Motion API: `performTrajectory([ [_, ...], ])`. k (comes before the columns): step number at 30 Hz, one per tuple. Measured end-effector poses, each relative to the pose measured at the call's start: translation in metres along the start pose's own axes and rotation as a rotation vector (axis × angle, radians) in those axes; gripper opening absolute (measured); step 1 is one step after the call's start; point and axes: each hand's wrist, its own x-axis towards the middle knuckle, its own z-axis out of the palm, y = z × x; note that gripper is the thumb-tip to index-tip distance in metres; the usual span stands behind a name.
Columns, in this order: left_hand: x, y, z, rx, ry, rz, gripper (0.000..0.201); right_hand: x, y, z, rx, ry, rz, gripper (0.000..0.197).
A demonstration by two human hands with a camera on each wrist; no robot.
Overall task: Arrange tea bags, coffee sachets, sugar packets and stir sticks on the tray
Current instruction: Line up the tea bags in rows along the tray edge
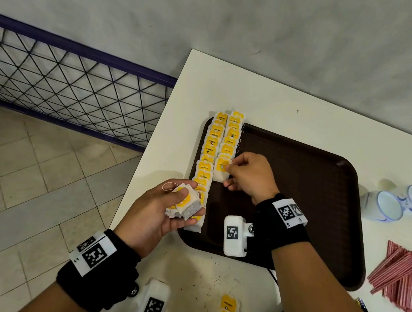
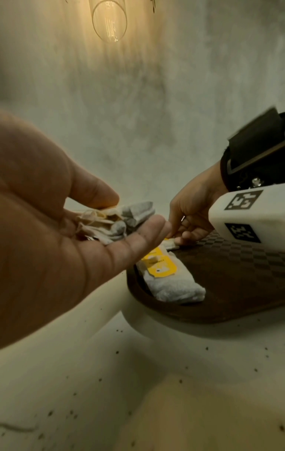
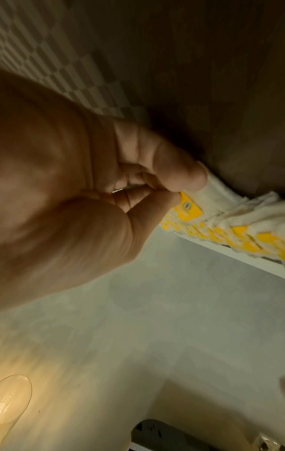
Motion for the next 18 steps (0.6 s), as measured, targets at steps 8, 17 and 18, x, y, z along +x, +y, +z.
performTrajectory([
  [8,0.000,0.000,0.002,0.048,0.000,0.026,0.023,-0.021,-0.009,-0.006,-0.111,0.082,-0.187,0.017],
  [17,0.003,-0.002,0.007,0.147,-0.006,0.005,0.039,-0.070,-0.017,0.007,-0.284,-0.440,-0.476,0.041],
  [18,0.003,-0.003,0.008,0.157,-0.012,-0.004,0.041,-0.070,-0.016,0.008,-0.278,-0.430,-0.484,0.039],
])
